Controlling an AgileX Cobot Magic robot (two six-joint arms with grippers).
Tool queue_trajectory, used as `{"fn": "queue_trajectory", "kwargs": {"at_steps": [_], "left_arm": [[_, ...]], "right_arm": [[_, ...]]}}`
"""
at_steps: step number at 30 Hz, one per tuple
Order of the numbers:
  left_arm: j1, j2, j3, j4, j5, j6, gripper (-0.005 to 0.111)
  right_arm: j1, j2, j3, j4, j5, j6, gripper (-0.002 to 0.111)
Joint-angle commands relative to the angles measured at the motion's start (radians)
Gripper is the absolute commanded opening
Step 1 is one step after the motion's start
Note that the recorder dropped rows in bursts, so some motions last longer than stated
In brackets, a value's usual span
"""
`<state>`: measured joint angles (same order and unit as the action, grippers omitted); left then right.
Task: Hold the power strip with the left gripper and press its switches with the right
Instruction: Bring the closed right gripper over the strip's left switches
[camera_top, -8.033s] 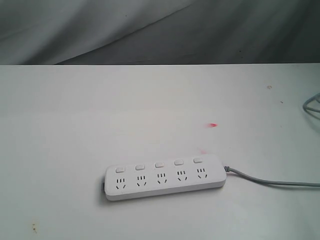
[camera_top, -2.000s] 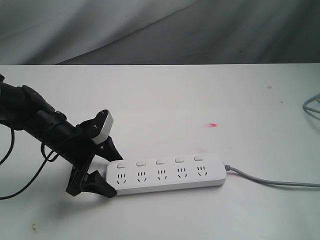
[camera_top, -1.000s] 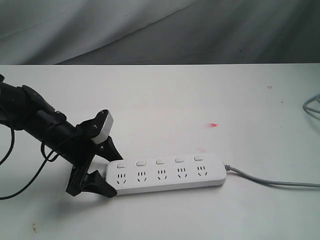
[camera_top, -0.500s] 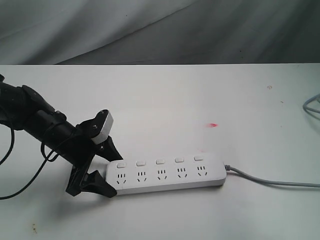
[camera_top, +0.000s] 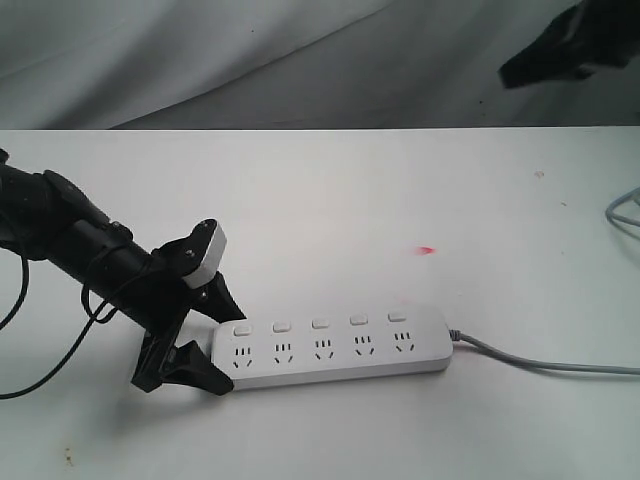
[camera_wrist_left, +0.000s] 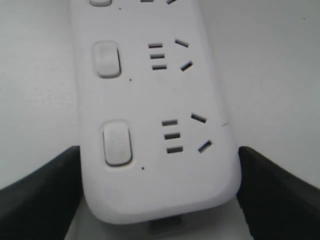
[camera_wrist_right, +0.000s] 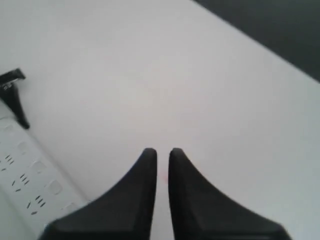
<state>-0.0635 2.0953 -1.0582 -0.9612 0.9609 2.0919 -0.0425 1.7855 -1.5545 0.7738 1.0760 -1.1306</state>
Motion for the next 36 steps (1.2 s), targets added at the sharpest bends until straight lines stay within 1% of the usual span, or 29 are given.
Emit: {"fn": "queue_trajectory", "kwargs": {"at_steps": [1, 3, 5, 9, 12, 15, 18, 21, 28, 31, 36], "left_arm": [[-0.006, 0.0, -0.003, 0.0, -0.019, 0.002, 0.0], [-0.006, 0.0, -0.003, 0.0, -0.019, 0.002, 0.0], [-0.006, 0.0, -0.003, 0.0, -0.019, 0.002, 0.0], [-0.006, 0.0, -0.003, 0.0, -0.019, 0.002, 0.0], [-0.006, 0.0, -0.003, 0.0, -0.019, 0.002, 0.0], [-0.006, 0.0, -0.003, 0.0, -0.019, 0.002, 0.0], [-0.006, 0.0, -0.003, 0.0, -0.019, 0.002, 0.0], [-0.006, 0.0, -0.003, 0.0, -0.019, 0.002, 0.0], [-0.006, 0.0, -0.003, 0.0, -0.019, 0.002, 0.0], [-0.006, 0.0, -0.003, 0.0, -0.019, 0.002, 0.0], [-0.006, 0.0, -0.003, 0.0, -0.019, 0.002, 0.0]], "right_arm": [[0.137, 0.116, -0.006, 0.022, 0.02, -0.136, 0.035], [0.189, 0.165, -0.006, 0.022, -0.014, -0.18, 0.049], [0.241, 0.204, -0.006, 0.022, -0.062, -0.215, 0.056], [0.325, 0.275, -0.006, 0.048, -0.154, -0.232, 0.057], [0.361, 0.333, -0.006, 0.093, -0.132, -0.234, 0.057], [0.432, 0.397, -0.006, 0.147, -0.123, -0.384, 0.057], [0.485, 0.44, -0.006, 0.23, -0.121, -0.47, 0.057], [0.524, 0.458, -0.006, 0.217, -0.123, -0.545, 0.057], [0.569, 0.47, -0.006, 0.229, -0.138, -0.584, 0.057], [0.589, 0.477, -0.006, 0.229, -0.183, -0.588, 0.057], [0.594, 0.478, -0.006, 0.239, -0.238, -0.588, 0.057]]}}
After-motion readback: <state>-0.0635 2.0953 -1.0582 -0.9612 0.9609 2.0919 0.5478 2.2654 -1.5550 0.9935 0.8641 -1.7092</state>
